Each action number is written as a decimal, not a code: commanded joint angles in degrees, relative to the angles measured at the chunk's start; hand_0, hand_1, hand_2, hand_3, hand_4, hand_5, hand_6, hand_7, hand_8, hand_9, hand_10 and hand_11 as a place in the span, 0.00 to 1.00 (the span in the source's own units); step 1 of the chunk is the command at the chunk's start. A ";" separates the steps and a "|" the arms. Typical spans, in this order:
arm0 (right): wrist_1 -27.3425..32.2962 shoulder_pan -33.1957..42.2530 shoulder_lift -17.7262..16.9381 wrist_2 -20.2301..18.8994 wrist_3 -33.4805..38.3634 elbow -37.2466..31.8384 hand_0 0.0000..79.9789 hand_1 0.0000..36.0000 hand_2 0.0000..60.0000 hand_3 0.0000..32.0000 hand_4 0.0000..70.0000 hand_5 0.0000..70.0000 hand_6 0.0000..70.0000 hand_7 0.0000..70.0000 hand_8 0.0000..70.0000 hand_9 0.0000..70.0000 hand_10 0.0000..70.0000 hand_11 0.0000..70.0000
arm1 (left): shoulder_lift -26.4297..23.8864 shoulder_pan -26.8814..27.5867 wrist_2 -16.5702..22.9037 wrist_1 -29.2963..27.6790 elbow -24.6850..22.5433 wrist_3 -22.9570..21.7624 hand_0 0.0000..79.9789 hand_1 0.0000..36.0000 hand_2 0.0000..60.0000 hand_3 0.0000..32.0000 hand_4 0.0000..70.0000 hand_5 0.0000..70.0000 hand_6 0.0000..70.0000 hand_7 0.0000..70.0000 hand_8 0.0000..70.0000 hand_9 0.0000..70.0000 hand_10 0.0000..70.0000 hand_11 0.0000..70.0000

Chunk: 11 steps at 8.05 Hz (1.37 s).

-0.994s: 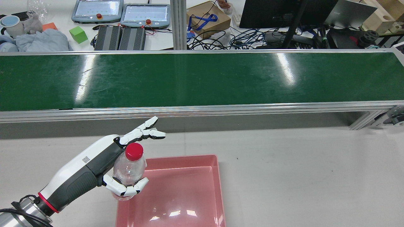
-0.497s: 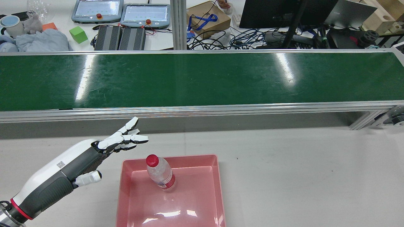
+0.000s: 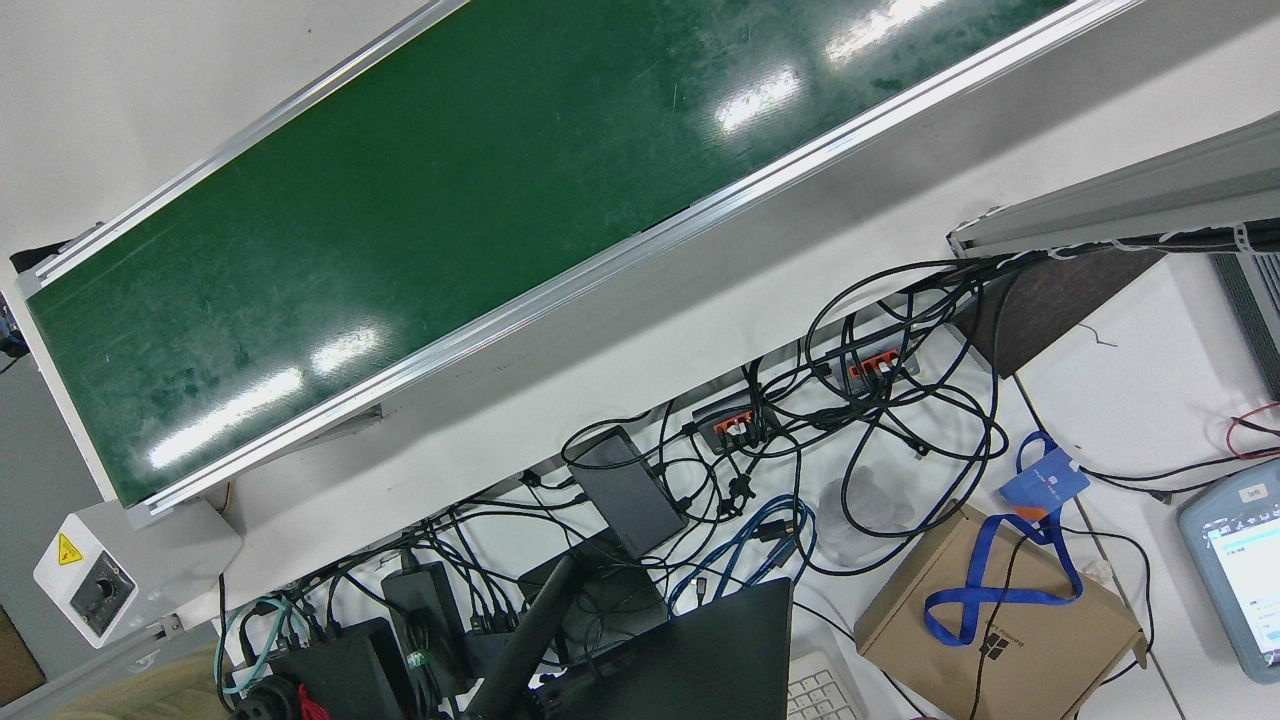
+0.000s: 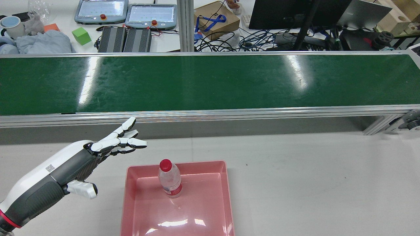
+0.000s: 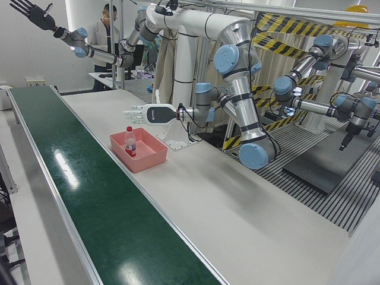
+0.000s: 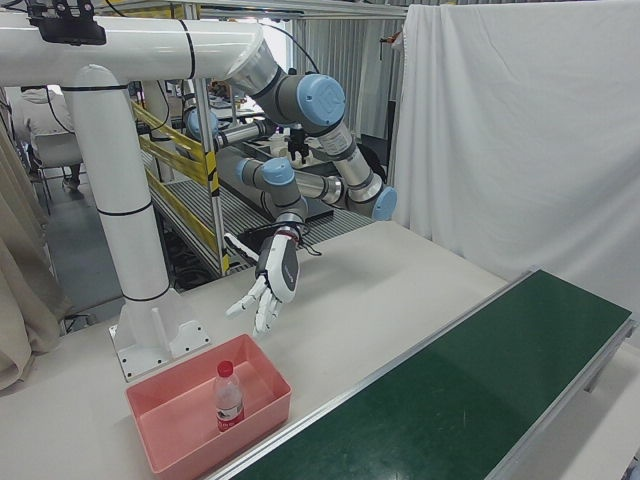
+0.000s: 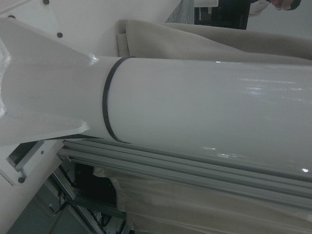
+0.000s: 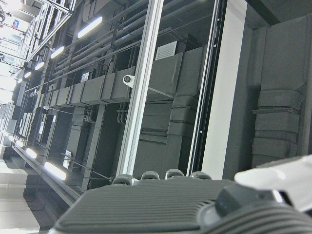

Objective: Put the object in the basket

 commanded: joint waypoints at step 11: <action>-0.01 -0.03 0.00 0.00 0.00 -0.09 0.00 0.00 0.00 0.00 0.00 0.00 0.00 0.00 0.00 0.00 0.00 0.00 | 1.70 0.77 -0.12 -2.84 -3.47 -0.05 0.75 0.44 0.00 0.00 0.37 0.32 0.07 0.05 0.12 0.13 0.25 0.39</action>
